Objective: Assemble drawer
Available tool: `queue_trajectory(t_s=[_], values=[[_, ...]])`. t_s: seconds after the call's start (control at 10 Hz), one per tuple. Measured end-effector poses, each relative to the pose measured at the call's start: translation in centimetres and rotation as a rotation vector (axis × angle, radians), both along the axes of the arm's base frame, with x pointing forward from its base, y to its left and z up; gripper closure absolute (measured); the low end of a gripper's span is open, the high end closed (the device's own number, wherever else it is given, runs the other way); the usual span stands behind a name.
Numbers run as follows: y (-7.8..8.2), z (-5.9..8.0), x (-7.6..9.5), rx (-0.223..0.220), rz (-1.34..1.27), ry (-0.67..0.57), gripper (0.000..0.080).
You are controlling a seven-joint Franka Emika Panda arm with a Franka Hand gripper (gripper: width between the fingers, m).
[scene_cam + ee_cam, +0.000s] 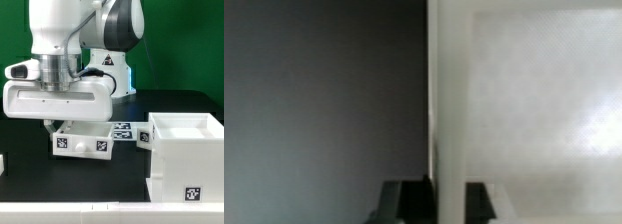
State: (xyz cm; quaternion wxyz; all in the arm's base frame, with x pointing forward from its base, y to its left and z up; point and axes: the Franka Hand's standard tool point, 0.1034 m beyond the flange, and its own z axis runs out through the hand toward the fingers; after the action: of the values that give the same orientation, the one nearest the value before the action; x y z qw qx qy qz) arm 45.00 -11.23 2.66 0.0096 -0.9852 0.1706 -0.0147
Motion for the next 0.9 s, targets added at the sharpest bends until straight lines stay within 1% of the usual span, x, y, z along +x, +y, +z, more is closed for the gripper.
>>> queue_trajectory(t_s=[0.1,0.2,0.4,0.5,0.6,0.7,0.8,0.9], values=[[0.3,0.5,0.4,0.032,-0.008,0.032,0.0759],[1.4,1.4,0.5,0.035,-0.007,0.015,0.0759],[1.5,0.9,0.2,0.046,-0.121,0.025,0.0759],[1.6,0.9,0.2,0.048,-0.153,0.026,0.0759],[1.6,0.9,0.2,0.054,-0.242,0.027,0.0759],[1.0,0.9,0.9,0.067,-0.441,0.034,0.0759],[0.0,0.6,1.8,0.084,-0.616,0.025,0.0759],[-0.8,0.3,2.1,0.109,-0.732,0.014,0.0759]])
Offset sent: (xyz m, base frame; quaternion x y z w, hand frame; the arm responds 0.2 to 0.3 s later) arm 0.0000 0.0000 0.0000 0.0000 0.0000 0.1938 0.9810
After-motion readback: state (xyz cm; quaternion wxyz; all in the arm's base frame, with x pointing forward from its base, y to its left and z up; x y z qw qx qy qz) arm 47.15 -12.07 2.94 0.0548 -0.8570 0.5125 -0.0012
